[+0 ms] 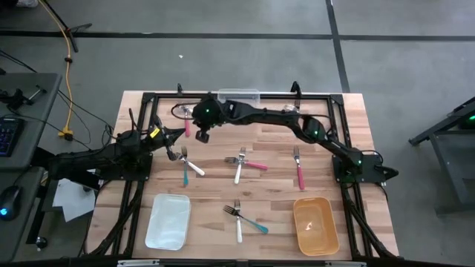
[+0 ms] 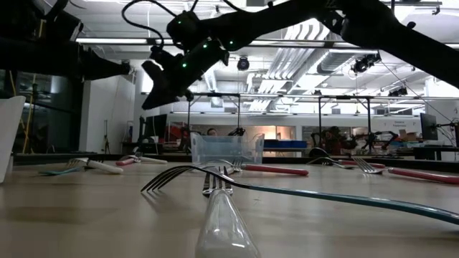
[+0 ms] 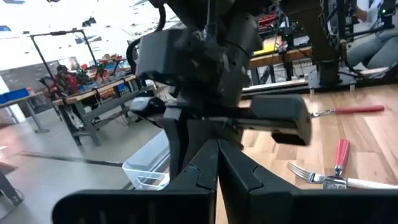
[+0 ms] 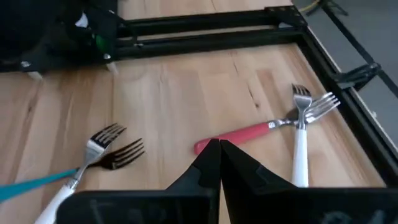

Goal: Sort silverware by color (type)
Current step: Put the white fork into the yellow bin

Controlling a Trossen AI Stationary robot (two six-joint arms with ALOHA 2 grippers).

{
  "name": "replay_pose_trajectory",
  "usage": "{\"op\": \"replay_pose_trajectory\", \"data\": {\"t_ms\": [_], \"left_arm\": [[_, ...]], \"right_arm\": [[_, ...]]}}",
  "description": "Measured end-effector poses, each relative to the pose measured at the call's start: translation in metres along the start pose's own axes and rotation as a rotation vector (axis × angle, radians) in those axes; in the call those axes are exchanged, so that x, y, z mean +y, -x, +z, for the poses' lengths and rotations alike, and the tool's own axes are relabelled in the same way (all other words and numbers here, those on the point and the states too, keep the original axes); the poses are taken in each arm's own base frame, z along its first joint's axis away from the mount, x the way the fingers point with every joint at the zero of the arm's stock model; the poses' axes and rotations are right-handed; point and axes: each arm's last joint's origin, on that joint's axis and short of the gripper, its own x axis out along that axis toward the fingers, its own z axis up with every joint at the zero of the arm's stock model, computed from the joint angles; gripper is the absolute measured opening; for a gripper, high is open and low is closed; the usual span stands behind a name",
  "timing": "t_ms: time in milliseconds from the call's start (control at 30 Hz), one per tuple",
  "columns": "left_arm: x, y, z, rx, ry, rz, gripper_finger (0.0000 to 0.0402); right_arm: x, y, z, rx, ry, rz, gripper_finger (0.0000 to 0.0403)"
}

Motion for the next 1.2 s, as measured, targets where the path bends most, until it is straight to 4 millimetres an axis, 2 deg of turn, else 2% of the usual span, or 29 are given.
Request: {"op": "replay_pose_trajectory", "data": {"t_ms": [300,500,733,900,1067,1200], "left_arm": [[0.000,0.000,0.000,-0.003,-0.006,-0.009,0.0000],[0.000,0.000,0.000,-0.003,0.011,-0.009,0.0000],[0.000,0.000,0.000,-0.002,0.037,-0.014,0.0000],[-0.001,0.000,0.000,0.002,0.037,-0.016,0.0000],[0.000,0.000,0.000,-0.005,0.038,-0.016,0.0000],[0.000,0.000,0.000,-0.006,0.037,-0.016,0.0000]], "right_arm": [[0.004,-0.031,-0.025,0.030,-0.024,0.040,0.0000],[0.010,-0.039,-0.030,0.000,-0.023,0.016,0.0000],[0.015,-0.058,-0.069,-0.062,-0.077,0.033,0.0000],[0.025,-0.053,-0.071,-0.075,-0.096,0.062,0.0000],[0.027,-0.029,-0.062,-0.048,-0.059,0.043,0.0000],[0.027,-0.013,-0.072,-0.038,-0.053,0.011,0.0000]]}}
